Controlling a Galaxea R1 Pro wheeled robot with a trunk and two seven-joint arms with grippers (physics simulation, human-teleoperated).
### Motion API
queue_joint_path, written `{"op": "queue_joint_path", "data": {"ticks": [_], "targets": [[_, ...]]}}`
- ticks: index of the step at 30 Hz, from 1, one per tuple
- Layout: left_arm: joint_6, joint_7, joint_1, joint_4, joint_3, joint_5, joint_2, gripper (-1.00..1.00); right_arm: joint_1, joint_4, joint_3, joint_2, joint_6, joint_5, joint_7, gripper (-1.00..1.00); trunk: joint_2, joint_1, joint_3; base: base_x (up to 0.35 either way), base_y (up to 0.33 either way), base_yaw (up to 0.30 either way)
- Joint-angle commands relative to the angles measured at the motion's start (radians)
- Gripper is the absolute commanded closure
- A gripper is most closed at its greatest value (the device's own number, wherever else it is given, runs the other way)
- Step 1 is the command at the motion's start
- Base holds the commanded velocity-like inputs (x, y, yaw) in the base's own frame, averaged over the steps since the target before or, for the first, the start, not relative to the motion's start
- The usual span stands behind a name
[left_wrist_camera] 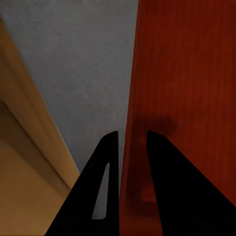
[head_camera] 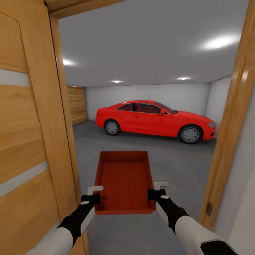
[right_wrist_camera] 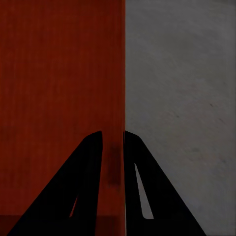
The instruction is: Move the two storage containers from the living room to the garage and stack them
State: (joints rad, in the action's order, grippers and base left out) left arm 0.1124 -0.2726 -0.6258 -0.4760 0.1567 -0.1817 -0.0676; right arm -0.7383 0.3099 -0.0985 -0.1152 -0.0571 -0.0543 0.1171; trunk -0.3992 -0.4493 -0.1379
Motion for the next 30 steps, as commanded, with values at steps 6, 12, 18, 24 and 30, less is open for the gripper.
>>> {"op": "queue_joint_path", "data": {"ticks": [6,12,18,24,30], "targets": [[0.007,-0.018,0.000,-0.001,-0.075,-0.002,0.049,1.00,0.000,0.005,0.002,-0.001,-0.007,0.004,0.006,1.00,-0.001,-0.001,-0.001,0.178,0.162,-0.089],[0.007,-0.018,-0.001,-0.001,-0.075,-0.002,0.049,1.00,-0.001,0.005,0.002,-0.003,-0.007,0.004,0.006,1.00,-0.001,-0.001,-0.003,0.177,0.161,-0.218],[0.007,-0.019,0.000,-0.001,-0.074,-0.002,0.049,1.00,0.000,0.005,0.002,-0.003,-0.007,0.004,0.006,1.00,-0.001,-0.001,-0.006,0.125,0.096,-0.232],[0.007,-0.019,0.000,-0.001,-0.074,-0.002,0.049,1.00,0.000,0.005,0.002,-0.003,-0.007,0.004,0.006,1.00,-0.001,-0.001,-0.008,0.005,0.003,-0.233],[0.006,-0.019,0.000,-0.001,-0.074,-0.002,0.049,1.00,-0.001,0.005,0.002,-0.003,-0.007,0.004,0.006,1.00,-0.001,-0.001,-0.010,0.000,0.000,-0.233]]}}
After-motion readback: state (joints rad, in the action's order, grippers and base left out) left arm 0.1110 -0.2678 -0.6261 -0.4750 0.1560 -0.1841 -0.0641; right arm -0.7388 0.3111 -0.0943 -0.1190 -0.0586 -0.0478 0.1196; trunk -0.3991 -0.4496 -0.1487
